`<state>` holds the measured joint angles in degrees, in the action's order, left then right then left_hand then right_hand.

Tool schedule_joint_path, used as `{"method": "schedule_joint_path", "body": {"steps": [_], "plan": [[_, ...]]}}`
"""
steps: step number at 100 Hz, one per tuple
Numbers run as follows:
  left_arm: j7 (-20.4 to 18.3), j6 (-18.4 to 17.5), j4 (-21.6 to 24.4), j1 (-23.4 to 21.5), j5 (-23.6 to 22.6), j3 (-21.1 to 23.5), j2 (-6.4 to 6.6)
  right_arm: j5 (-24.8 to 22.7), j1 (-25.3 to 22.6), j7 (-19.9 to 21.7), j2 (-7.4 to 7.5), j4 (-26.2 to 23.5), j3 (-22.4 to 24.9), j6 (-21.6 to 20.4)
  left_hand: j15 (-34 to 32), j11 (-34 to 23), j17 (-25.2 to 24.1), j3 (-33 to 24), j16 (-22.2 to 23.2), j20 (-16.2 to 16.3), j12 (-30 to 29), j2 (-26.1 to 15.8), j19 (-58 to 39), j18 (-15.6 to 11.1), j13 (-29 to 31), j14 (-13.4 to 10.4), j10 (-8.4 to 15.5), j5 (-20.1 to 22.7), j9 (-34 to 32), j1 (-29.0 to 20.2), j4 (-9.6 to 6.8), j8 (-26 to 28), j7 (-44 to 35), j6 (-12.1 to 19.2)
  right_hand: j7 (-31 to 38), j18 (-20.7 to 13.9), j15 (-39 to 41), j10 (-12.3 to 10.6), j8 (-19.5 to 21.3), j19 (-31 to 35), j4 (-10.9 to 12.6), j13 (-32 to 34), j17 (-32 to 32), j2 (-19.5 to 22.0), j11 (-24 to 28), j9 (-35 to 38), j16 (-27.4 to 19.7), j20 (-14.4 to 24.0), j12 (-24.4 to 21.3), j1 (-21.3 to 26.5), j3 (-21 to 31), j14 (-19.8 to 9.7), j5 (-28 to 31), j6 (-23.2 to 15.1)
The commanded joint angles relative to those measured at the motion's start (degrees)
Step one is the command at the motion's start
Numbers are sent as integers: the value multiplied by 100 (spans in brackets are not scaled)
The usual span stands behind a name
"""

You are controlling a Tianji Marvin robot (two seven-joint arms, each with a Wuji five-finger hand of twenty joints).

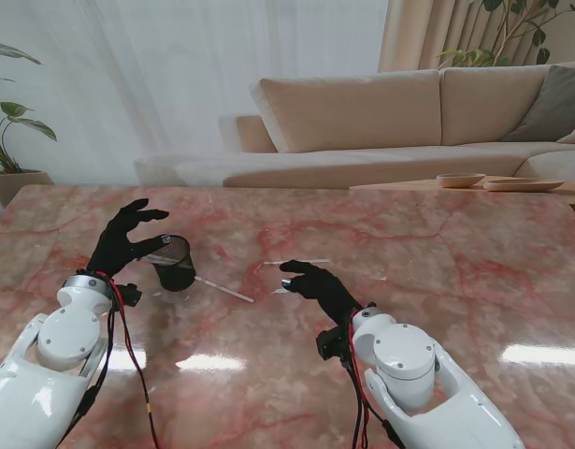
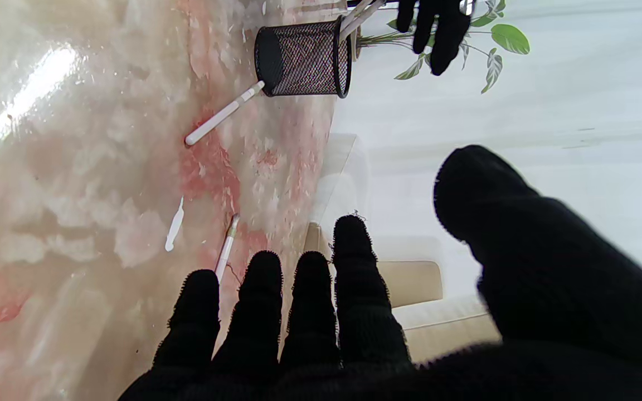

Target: Insert makeup brushes into the holder

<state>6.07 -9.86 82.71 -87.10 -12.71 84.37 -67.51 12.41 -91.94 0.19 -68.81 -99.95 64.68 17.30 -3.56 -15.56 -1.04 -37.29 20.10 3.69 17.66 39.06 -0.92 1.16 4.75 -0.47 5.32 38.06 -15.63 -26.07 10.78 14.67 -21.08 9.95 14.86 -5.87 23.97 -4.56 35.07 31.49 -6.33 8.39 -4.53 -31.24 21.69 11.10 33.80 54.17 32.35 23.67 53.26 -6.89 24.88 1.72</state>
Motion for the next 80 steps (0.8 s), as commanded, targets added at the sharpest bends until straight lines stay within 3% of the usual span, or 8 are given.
{"method": "schedule_joint_path", "body": {"steps": [1,14,21,25,35,41,59,80], "plan": [[-57,-41,215,-114,-97,59,90,-60,-64,87,21,-39,27,-5,8,154,-122,340,319,598,-55,-235,-186,49,-222,-26,-4,-255,40,-131,-180,-97,186,-73,-4,-234,-84,-40,-66,27,141,-131,-61,26,-16,-106,-3,87,-66,-237,-93,-71,-141,-186],[-435,-94,745,-360,-350,238,214,-334,-63,139,67,-93,55,-31,-114,213,-199,998,443,1551,-83,-552,-460,70,-34,-23,-24,-365,-42,-259,-324,-233,453,-228,-10,-223,-115,-34,-68,10,144,-129,-49,36,-27,-91,-11,73,-72,-244,-129,-56,-147,-177],[-649,-151,1010,-473,-491,313,281,-496,-47,194,99,-121,71,-24,-105,253,-196,1581,351,1794,-118,-848,-436,48,37,-82,-34,-438,-21,-373,-454,-301,583,-327,-15,-212,-126,-31,-70,3,146,-127,-40,40,-45,-79,-13,67,-85,-248,-149,-46,-153,-177],[-777,-205,1142,-527,-586,350,322,-596,-35,235,120,-136,83,-17,-98,293,-166,2059,281,1810,-165,-1058,-358,6,45,-121,-33,-462,-19,-520,-557,-324,626,-394,-19,-204,-133,-33,-71,-7,147,-130,-39,44,-54,-73,-16,59,-92,-251,-160,-43,-159,-172],[-1071,-369,1434,-636,-849,412,419,-879,3,308,167,-169,110,-17,25,429,-133,2437,81,1742,-324,-1393,-299,-192,78,-263,-79,-681,-16,-554,-695,-465,904,-614,-23,-178,-161,-20,-72,-37,149,-130,-16,54,-89,-52,-35,30,-121,-260,-192,-19,-160,-154],[-1215,-420,1605,-705,-890,421,456,-1089,35,357,201,-183,121,-37,0,428,-87,3289,-61,1480,-510,-1660,-252,-335,138,-294,-125,-763,29,-853,-849,-541,1028,-771,-40,-151,-246,-14,-82,-122,158,-119,19,70,-215,42,-126,-51,-242,-264,-246,8,-171,-146],[-1580,-586,1900,-841,-1058,358,557,-1629,200,575,306,-155,144,-97,11,381,31,3637,-203,1581,-617,-2000,-439,-807,165,-328,-195,-900,146,-714,-921,-730,1378,-1141,-242,-78,-672,14,-235,-419,166,6,56,168,-567,279,-579,-377,-657,-355,-451,72,-234,-82],[-1662,-629,1994,-1033,-1076,112,583,-2520,592,884,447,68,28,-139,-31,355,99,3714,-209,1538,-612,-2180,-608,-880,178,-323,-241,-864,147,-631,-983,-768,1434,-1181,-571,-70,-1284,32,-620,-590,116,241,86,294,-912,418,-991,-667,-1074,-494,-855,53,-342,-15]]}}
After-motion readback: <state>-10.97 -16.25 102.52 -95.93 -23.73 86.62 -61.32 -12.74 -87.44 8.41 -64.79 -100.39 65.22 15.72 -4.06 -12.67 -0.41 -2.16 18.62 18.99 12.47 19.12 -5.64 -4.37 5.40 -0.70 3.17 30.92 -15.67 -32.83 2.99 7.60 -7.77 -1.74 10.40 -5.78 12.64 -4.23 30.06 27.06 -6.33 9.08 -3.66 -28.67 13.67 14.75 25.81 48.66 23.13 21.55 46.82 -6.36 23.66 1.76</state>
